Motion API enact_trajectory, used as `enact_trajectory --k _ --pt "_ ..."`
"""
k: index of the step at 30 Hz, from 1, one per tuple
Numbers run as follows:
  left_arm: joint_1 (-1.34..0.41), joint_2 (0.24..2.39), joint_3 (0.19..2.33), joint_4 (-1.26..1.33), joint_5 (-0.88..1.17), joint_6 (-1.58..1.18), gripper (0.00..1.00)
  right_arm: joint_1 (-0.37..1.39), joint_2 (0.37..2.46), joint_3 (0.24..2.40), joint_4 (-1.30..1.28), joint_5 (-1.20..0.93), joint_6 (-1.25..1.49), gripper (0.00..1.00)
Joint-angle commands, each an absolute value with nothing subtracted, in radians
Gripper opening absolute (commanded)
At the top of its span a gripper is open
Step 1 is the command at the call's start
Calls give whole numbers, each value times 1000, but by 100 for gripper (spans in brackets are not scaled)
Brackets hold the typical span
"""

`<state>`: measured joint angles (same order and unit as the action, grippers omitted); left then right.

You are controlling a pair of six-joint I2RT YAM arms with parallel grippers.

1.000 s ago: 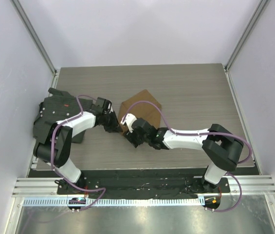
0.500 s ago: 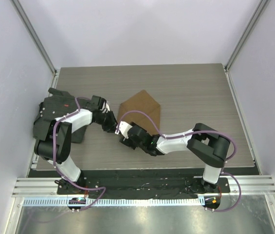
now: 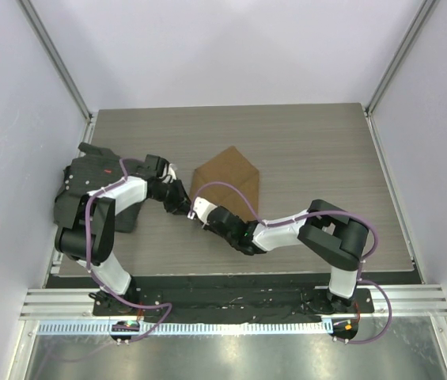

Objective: Fold the napkin, place the utensils inside, and roll it up
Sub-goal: Roll the napkin with the utensil

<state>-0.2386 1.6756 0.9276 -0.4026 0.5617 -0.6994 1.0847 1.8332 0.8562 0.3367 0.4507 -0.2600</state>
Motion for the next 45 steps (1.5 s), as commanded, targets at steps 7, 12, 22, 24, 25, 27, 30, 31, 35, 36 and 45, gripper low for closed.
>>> enact_trajectory --k 7,12,22,24,25,27,30,31,35,36,45 --pt "-207 1554 858 -316 436 -773 66 1081 1852 965 77 327 -282 8" --pt "-183 1485 792 -284 322 -782 79 1048 1861 1103 -145 126 -212 4" --pt "-183 1312 678 -210 157 -726 84 871 1962 1396 -469 -372 -123 1" --pt "-183 1249 647 -157 163 -718 85 824 1986 1434 -524 -451 -111 1" --pt "-184 1230 634 -134 166 -713 86 813 2012 1469 -540 -522 -109 1" --pt "-184 1192 588 -94 189 -709 87 773 2045 1499 -577 -586 -104 1" --pt "-186 1177 552 -37 225 -690 87 718 2115 1545 -613 -702 -97 1" --pt "-187 1177 549 -32 230 -684 87 704 2135 1567 -620 -753 -92 1" --pt "-210 1177 545 -23 255 -652 85 652 2232 1609 -643 -848 -74 1" --pt "-218 1177 548 -25 256 -646 85 646 2241 1617 -646 -851 -72 1" --pt "-330 1235 586 -103 132 -572 83 617 2309 1655 -672 -880 -66 1"
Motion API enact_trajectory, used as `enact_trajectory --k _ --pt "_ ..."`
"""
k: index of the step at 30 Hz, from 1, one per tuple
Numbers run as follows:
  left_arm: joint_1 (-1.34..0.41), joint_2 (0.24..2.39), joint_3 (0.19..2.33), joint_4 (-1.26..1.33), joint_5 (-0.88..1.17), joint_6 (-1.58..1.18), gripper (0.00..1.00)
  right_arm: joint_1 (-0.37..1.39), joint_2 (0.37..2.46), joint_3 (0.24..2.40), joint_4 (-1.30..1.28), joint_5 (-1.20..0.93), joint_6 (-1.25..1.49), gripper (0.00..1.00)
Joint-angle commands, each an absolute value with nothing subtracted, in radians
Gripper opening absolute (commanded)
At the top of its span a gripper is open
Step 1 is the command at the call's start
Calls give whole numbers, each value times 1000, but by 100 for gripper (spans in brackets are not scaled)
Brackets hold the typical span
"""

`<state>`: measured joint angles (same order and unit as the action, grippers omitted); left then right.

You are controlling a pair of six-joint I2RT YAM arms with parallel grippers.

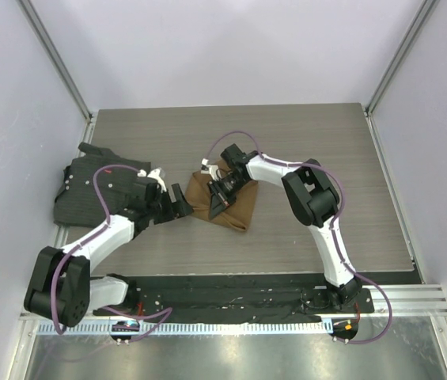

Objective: Fold the napkin, place the utensils inside, and roll it up
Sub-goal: Roll the napkin with the utensil

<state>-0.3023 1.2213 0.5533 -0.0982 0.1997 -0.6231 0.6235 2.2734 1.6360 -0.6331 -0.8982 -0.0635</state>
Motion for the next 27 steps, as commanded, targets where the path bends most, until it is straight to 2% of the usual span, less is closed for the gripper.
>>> enact_trajectory --k 1,15,17,21,27 --pt "-333 1236 580 -98 126 -566 83 614 2310 1658 -673 -881 -66 1" --pt "-337 1394 653 -68 57 -541 77 609 2335 1664 -681 -896 -67 1" --pt "-337 1407 655 -43 64 -540 73 609 2344 1666 -684 -899 -67 1" --pt "-337 1431 650 -6 71 -532 71 603 2358 1669 -686 -908 -67 1" --pt "-337 1479 661 31 72 -531 61 592 2390 1674 -698 -930 -71 1"
